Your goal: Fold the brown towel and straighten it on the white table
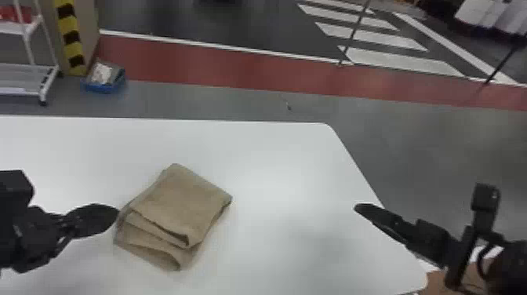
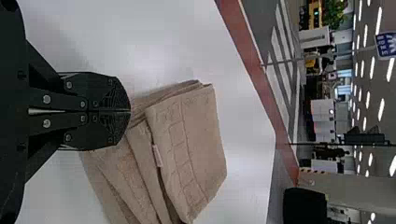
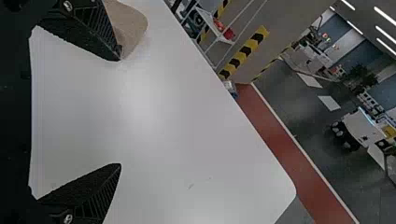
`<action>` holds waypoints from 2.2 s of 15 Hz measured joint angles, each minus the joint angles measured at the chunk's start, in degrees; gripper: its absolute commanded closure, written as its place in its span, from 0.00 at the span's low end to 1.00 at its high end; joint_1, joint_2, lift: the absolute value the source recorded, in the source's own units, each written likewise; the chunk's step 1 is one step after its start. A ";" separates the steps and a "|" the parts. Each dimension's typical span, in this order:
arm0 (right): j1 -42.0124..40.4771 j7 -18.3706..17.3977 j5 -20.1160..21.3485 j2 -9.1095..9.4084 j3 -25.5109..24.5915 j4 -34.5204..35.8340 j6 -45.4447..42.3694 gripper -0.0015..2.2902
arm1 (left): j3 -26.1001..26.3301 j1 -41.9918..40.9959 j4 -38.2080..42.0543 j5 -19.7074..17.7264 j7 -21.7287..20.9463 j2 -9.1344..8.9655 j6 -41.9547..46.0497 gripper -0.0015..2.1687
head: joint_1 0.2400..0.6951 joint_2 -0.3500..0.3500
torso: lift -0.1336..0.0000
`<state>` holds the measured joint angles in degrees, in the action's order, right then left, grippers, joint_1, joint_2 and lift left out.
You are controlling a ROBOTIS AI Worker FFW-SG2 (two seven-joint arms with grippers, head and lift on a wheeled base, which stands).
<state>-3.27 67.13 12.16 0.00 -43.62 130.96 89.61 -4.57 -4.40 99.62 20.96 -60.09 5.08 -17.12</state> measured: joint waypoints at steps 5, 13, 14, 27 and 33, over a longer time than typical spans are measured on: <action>-0.65 0.37 -0.63 0.00 -1.42 0.00 0.00 0.03 | 0.26 0.21 -1.21 0.41 -5.44 -0.08 0.15 0.99 | 1.00 0.03 | 0.07; 0.29 -0.50 -0.02 0.00 1.22 -0.71 0.00 0.03 | 0.76 -2.24 1.38 -1.99 -11.77 -0.39 0.29 0.99 | 1.00 0.00 | 0.07; 0.97 -1.45 0.61 0.00 2.89 -1.13 0.00 0.03 | 1.54 -2.27 1.43 -2.01 -11.82 -0.47 0.26 0.99 | 1.00 0.00 | 0.07; 14.55 2.00 43.65 -3.79 49.81 -13.83 0.00 0.24 | -0.39 0.04 1.44 2.78 -3.34 -0.47 -0.96 0.99 | 1.00 0.34 | 0.07; 20.49 10.57 52.47 -3.52 57.22 -22.88 0.00 0.99 | -0.05 1.34 0.21 4.67 -1.81 -0.51 -1.64 0.99 | 1.00 0.42 | 0.07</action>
<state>17.22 77.70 64.63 -3.52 13.60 108.08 89.61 -4.62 -3.06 99.83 25.63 -61.90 4.57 -18.77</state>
